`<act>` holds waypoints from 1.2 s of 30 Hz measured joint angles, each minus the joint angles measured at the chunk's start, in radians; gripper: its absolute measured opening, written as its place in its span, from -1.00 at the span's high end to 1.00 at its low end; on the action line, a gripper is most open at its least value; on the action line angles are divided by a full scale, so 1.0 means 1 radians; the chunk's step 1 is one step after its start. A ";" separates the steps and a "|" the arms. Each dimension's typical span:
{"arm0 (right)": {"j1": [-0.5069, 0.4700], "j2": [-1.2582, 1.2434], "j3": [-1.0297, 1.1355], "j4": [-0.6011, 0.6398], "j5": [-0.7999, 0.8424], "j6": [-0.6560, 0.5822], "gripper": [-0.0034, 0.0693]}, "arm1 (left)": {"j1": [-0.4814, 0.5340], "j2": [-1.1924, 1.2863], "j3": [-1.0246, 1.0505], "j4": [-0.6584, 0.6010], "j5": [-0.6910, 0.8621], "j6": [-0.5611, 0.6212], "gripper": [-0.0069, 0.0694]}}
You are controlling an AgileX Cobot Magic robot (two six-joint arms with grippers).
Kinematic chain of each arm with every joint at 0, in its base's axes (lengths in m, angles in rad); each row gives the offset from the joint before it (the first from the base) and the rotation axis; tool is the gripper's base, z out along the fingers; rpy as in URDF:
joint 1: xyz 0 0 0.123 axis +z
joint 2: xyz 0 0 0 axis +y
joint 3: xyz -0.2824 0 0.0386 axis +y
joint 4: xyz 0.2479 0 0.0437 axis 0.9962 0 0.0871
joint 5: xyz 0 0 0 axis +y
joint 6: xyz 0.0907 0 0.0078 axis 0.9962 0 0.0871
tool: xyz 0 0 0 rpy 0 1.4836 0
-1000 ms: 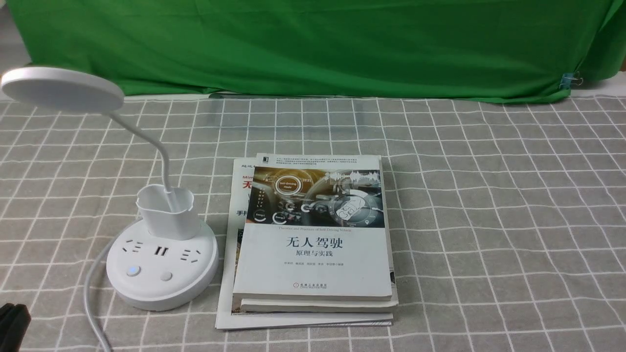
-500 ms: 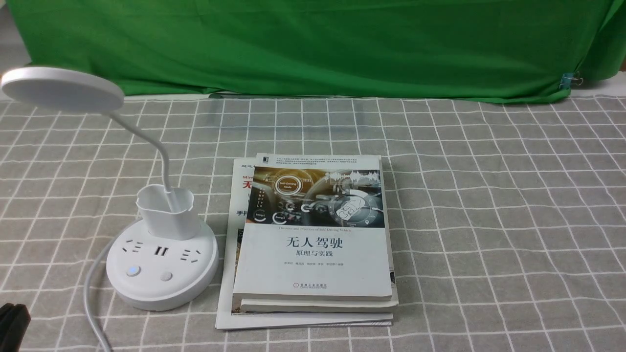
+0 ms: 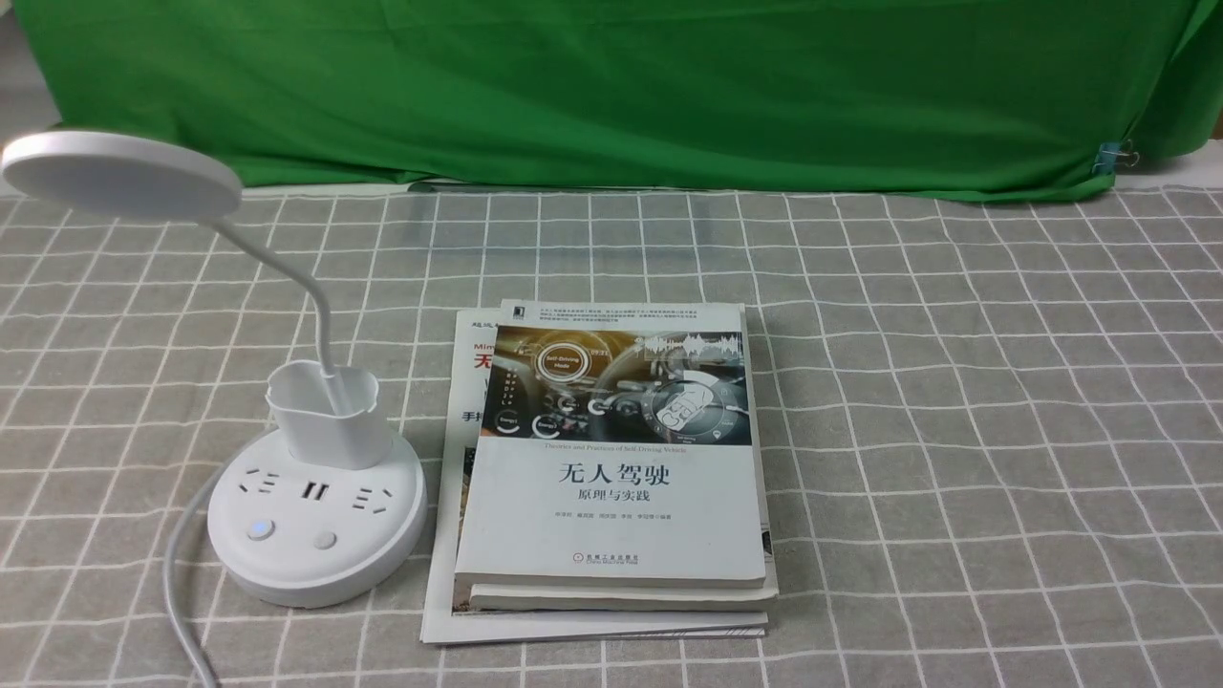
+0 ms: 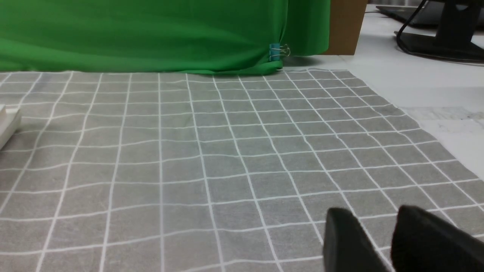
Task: Turn on the desk lamp on the grey coffee tablecloth with your hand.
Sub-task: 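Press the power button on the lamp base to turn the lamp on with the left gripper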
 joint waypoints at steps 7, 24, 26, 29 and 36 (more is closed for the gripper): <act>0.000 0.000 0.000 0.000 0.000 0.000 0.23 | 0.000 0.000 0.000 0.000 -0.098 -0.075 0.77; 0.000 0.000 0.000 0.000 0.000 0.000 0.23 | 0.000 0.548 -0.278 0.057 0.257 -0.201 0.77; 0.000 0.000 0.000 0.000 0.000 0.000 0.23 | 0.000 0.638 -0.279 0.127 0.247 -0.183 0.77; 0.000 0.000 0.000 0.000 0.000 0.000 0.23 | 0.000 0.720 -0.283 0.117 0.201 -0.193 0.77; 0.000 0.000 0.000 0.000 0.000 0.000 0.23 | 0.000 0.838 -0.288 -0.190 0.098 -0.315 0.77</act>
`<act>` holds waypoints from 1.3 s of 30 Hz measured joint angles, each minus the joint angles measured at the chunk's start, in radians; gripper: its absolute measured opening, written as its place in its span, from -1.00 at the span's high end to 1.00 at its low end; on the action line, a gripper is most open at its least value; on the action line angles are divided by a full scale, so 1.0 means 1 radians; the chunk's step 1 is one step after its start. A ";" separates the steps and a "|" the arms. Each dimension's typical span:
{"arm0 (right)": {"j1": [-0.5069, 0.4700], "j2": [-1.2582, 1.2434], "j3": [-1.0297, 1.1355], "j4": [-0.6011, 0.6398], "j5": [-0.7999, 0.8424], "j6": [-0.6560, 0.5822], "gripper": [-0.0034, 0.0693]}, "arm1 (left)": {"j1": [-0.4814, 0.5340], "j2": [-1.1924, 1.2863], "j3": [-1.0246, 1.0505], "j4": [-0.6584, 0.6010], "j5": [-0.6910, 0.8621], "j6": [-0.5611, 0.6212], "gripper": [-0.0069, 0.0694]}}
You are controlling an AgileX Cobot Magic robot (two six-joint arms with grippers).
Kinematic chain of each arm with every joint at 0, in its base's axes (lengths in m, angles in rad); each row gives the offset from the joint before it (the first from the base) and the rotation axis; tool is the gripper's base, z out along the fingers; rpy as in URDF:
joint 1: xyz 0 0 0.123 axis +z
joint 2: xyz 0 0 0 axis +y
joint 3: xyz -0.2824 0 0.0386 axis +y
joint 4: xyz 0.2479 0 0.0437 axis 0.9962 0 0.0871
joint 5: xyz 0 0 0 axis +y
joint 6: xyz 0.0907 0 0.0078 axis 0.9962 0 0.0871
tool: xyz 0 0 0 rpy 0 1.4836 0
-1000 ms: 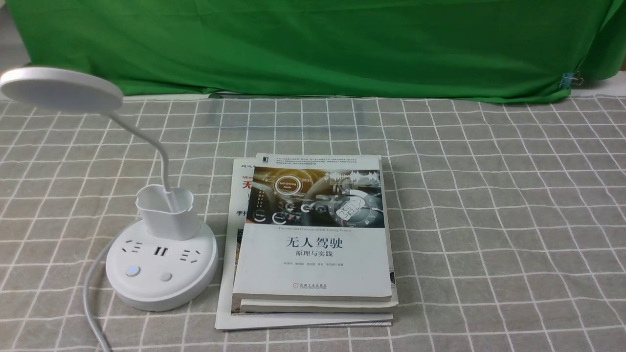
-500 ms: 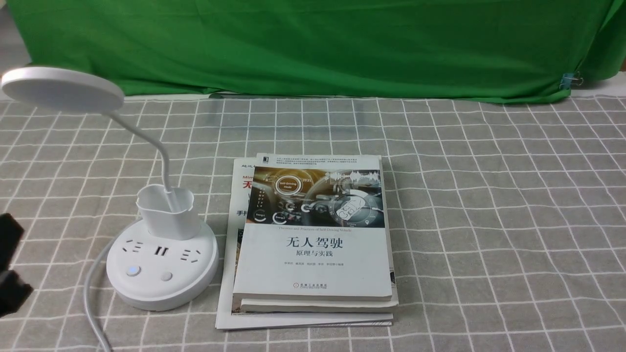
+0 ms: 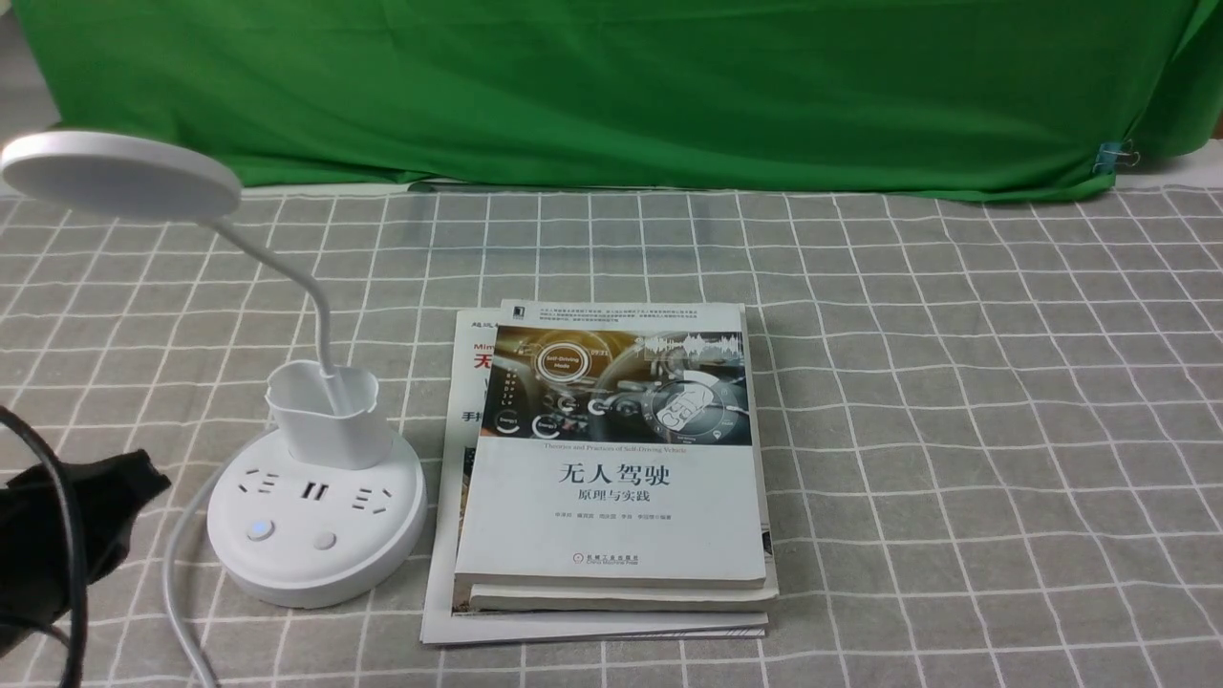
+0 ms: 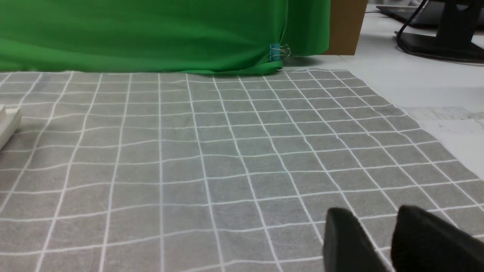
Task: Turn on the desk lamp on the grey coffee tablecloth with your hand.
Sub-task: 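Press the power button on the lamp base to turn the lamp on with the left gripper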
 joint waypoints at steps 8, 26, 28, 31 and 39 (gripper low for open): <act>0.000 0.000 0.000 0.000 0.000 0.000 0.23 | 0.000 0.036 0.000 0.047 -0.120 0.000 0.77; 0.000 0.000 0.000 0.000 0.000 0.000 0.23 | -0.066 0.212 -0.325 0.179 0.564 0.348 0.77; 0.000 0.000 0.000 0.000 0.000 0.000 0.23 | -0.133 0.241 -0.327 0.223 0.587 0.329 0.77; 0.000 0.000 0.000 0.000 0.000 0.000 0.23 | -0.197 0.278 -0.329 0.320 0.586 0.246 0.77; 0.000 0.000 0.000 0.000 0.000 0.000 0.23 | -0.257 0.421 -0.330 0.481 0.415 0.082 0.77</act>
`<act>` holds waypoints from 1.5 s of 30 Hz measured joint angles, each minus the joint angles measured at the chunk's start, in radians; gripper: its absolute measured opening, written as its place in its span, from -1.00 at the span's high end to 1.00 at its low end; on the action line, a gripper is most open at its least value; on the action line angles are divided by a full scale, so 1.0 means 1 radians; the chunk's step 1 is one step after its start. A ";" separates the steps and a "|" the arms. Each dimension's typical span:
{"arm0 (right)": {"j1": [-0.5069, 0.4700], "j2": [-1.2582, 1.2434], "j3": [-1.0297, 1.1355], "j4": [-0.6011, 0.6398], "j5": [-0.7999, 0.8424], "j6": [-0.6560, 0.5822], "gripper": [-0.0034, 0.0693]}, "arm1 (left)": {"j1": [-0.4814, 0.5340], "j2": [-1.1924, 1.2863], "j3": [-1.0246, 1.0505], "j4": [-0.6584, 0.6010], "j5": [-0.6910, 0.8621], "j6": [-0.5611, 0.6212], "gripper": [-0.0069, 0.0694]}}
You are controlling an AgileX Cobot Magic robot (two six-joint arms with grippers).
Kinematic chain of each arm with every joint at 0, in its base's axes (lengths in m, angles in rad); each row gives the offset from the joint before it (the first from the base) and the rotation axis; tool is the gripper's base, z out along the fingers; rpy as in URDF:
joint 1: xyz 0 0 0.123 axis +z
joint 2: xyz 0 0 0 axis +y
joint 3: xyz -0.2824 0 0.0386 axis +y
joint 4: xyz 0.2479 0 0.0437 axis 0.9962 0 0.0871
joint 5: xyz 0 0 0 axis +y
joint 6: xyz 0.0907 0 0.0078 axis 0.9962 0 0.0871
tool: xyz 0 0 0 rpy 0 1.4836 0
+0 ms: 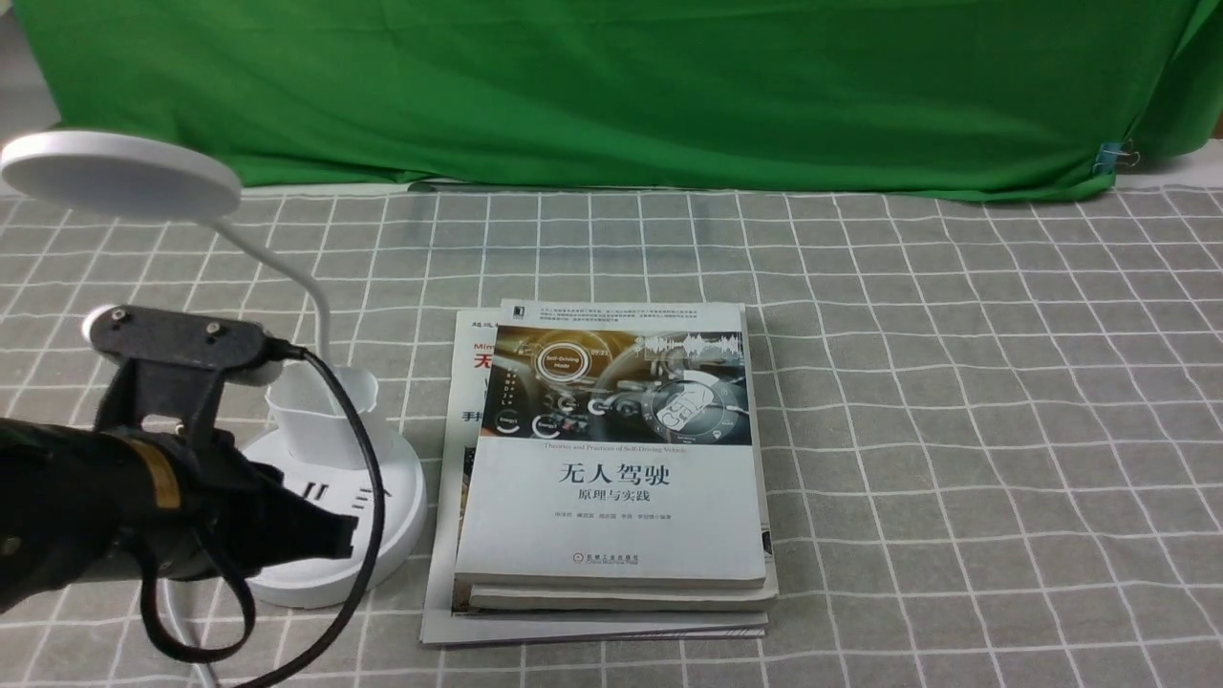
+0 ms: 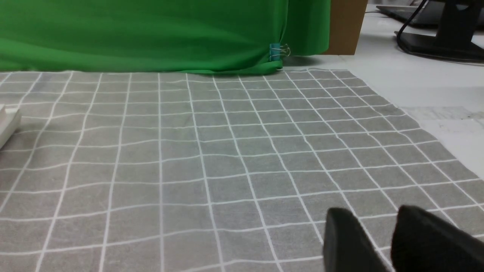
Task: Turn on the desk lamp on the grey coffee tablecloth with your hand.
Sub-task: 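Press the power button on the lamp base to turn the lamp on with the left gripper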
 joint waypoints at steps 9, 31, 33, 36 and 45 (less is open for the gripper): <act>0.000 0.000 0.000 0.000 0.000 0.000 0.23 | 0.000 0.108 0.000 0.061 -0.102 -0.003 0.77; 0.000 0.000 0.000 0.000 0.000 0.000 0.23 | 0.000 0.204 -0.001 0.094 -0.133 -0.010 0.77; 0.000 0.000 0.000 0.000 0.000 0.000 0.23 | 0.000 0.209 -0.004 0.094 -0.136 -0.010 0.77; 0.000 0.000 0.000 0.000 0.000 0.000 0.23 | 0.000 0.215 -0.009 0.095 -0.147 -0.013 0.77; 0.000 0.000 0.000 0.000 0.000 0.000 0.23 | 0.000 0.218 -0.009 0.095 -0.153 -0.024 0.77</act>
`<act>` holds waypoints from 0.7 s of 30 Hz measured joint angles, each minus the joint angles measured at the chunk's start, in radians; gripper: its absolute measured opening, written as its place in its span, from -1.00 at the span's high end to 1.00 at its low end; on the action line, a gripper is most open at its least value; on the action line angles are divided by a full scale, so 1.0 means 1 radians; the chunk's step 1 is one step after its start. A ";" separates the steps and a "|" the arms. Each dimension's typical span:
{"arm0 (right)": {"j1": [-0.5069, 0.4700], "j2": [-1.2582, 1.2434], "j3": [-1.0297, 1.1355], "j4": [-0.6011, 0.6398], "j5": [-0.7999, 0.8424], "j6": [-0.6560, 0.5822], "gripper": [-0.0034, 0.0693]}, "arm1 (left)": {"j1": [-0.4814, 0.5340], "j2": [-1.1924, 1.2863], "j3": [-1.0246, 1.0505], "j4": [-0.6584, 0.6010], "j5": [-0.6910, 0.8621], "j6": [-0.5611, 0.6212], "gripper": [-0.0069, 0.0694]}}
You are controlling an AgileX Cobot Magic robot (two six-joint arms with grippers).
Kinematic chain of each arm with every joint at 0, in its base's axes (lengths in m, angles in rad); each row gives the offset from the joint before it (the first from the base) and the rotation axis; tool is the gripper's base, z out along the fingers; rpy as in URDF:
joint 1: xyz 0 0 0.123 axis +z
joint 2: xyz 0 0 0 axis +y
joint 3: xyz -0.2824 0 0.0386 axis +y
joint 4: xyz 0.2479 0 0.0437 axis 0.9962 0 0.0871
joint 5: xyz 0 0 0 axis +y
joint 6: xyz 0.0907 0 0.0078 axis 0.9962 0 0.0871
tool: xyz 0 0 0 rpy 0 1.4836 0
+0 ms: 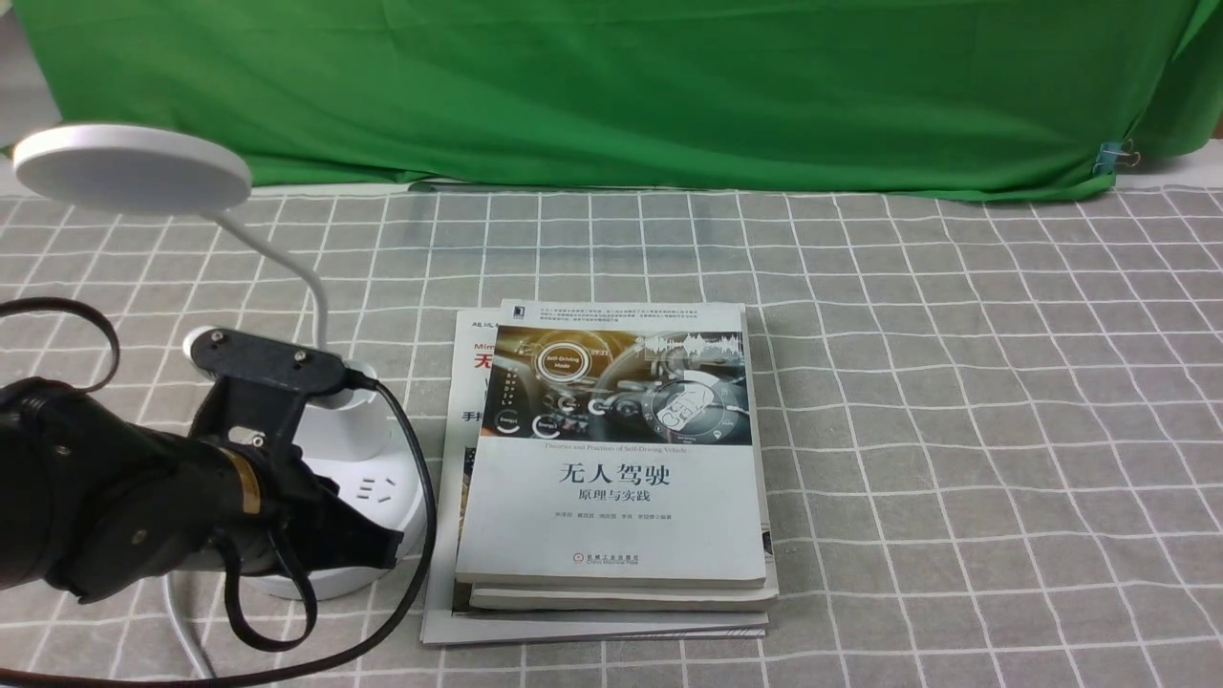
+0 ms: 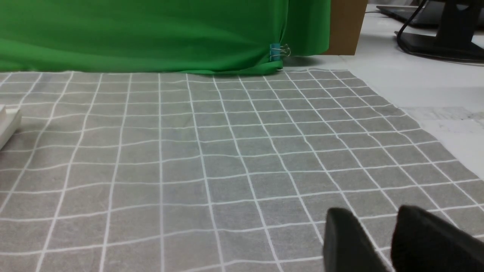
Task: Turn on the desk lamp on the grey coffee tablecloth with your hand.
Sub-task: 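Press the power button on the lamp base to turn the lamp on with the left gripper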
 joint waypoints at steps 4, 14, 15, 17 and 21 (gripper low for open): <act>0.000 0.000 0.000 0.000 0.000 0.000 0.23 | 0.000 0.000 0.000 0.000 -0.001 -0.006 0.77; 0.000 0.000 0.000 0.000 0.000 0.000 0.23 | 0.000 -0.001 -0.021 0.016 0.017 -0.010 0.77; 0.000 0.000 0.000 0.000 0.000 0.000 0.23 | 0.000 -0.001 -0.021 0.016 0.017 -0.010 0.77; 0.000 0.000 0.000 0.000 0.000 0.000 0.23 | 0.000 -0.003 -0.021 0.019 0.017 -0.010 0.77; 0.000 0.000 0.000 0.000 0.000 0.000 0.23 | 0.000 -0.003 -0.021 0.029 0.002 -0.010 0.77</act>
